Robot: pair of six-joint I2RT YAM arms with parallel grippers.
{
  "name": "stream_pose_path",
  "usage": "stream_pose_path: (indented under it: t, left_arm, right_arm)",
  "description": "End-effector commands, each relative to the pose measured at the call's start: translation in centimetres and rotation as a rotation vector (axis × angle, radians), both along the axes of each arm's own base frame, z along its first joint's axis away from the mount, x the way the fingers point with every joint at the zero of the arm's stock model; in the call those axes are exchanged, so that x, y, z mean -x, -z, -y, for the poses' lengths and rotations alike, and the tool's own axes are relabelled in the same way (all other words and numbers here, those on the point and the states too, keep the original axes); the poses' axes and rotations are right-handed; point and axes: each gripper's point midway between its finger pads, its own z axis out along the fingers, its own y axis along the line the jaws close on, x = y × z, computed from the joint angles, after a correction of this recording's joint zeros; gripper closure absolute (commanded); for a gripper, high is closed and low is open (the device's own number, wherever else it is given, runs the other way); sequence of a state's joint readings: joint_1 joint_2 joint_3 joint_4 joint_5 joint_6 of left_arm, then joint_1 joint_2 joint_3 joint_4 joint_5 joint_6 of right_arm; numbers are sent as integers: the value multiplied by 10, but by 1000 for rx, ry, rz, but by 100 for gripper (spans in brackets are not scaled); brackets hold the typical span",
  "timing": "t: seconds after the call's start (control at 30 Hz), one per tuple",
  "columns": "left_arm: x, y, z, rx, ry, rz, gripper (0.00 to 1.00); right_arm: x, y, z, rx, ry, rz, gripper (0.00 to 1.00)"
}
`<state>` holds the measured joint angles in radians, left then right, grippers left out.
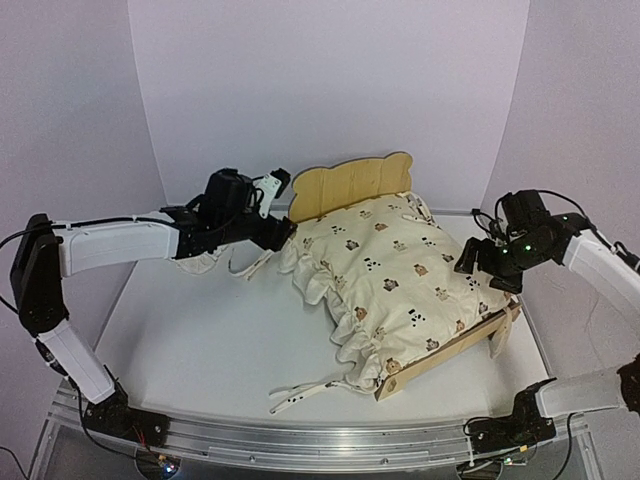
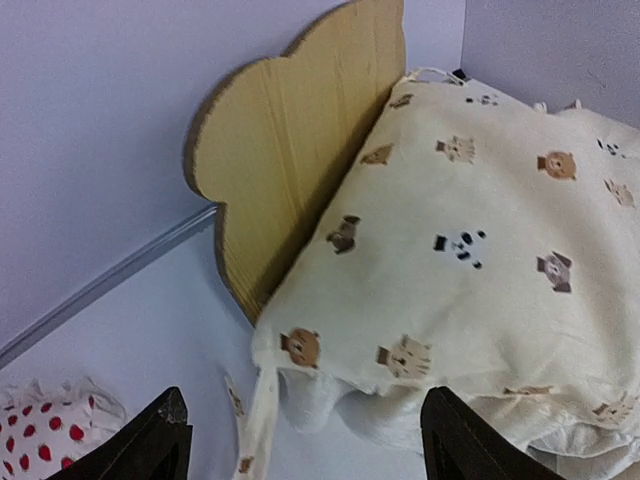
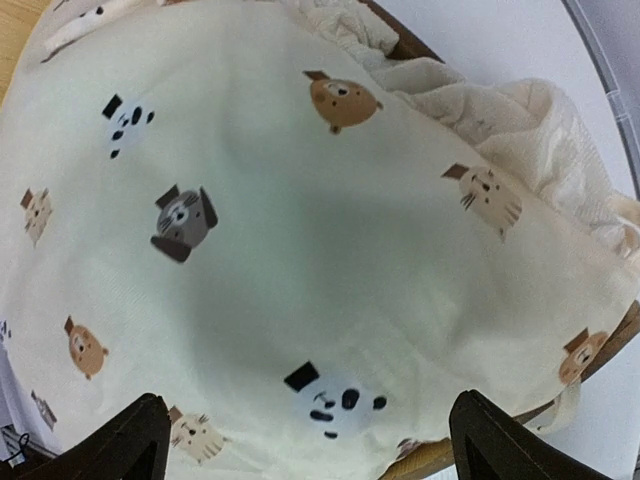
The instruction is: Set up the pet bed
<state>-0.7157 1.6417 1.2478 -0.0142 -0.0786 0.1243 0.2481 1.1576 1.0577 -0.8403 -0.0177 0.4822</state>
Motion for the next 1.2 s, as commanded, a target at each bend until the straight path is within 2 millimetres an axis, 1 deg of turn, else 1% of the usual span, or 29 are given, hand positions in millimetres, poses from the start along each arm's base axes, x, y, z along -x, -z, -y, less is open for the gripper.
stream_pose_path:
  t: [0.0, 0.03, 0.07, 0.13, 0.23, 0.27, 0.33, 0.4, 0.53, 0.63, 0.77, 0.87, 0.97, 1.0, 1.07, 1.13, 1.17]
  left_arm:
    - [-29, -23, 23, 55, 248, 99, 20]
    - [-40, -15, 23, 61, 279, 79, 20]
    - [-51, -18, 20, 76, 289, 82, 21]
    - [-69, -16, 19, 113, 322, 89, 23]
    - [-93, -8, 21, 156, 352, 86, 24]
    - [-100, -10, 22, 160, 355, 95, 25]
    - [-115, -1, 28, 155, 366, 87, 25]
    - [-125, -2, 35, 167, 381, 95, 27]
    - [-140, 10, 45, 169, 396, 97, 30]
    - [-153, 19, 45, 180, 391, 97, 37]
    - [-163, 32, 46, 197, 389, 89, 52]
    - [-162, 39, 45, 206, 386, 86, 62]
    - [-159, 46, 42, 206, 372, 77, 76]
    - [-158, 46, 40, 203, 364, 79, 79]
    - [-158, 48, 36, 191, 344, 77, 81]
    - [-155, 47, 32, 187, 327, 83, 83]
    - [-153, 43, 30, 190, 320, 90, 84]
  right_arm:
    - [18, -17, -17, -119, -45, 39, 2]
    - [21, -17, -20, -139, -55, 38, 2]
    - [24, -20, -22, -154, -64, 42, 2]
    - [31, -22, -25, -179, -75, 49, 2]
    - [41, -25, -31, -231, -89, 49, 2]
    - [45, -28, -35, -261, -103, 48, 2]
    - [53, -30, -42, -311, -115, 36, 2]
    - [60, -30, -45, -339, -122, 31, 2]
    - [71, -22, -46, -375, -111, 6, 2]
    - [78, -11, -49, -402, -99, -34, 2]
    - [77, 8, -47, -404, -38, -69, 2]
    - [73, 25, -52, -419, -4, -94, 3]
    - [72, 47, -58, -389, 10, -135, 4]
    - [71, 53, -60, -377, 13, -143, 5]
    - [67, 60, -64, -366, 11, -152, 8]
    - [66, 65, -67, -340, 4, -165, 8]
    - [65, 66, -66, -324, 5, -161, 8]
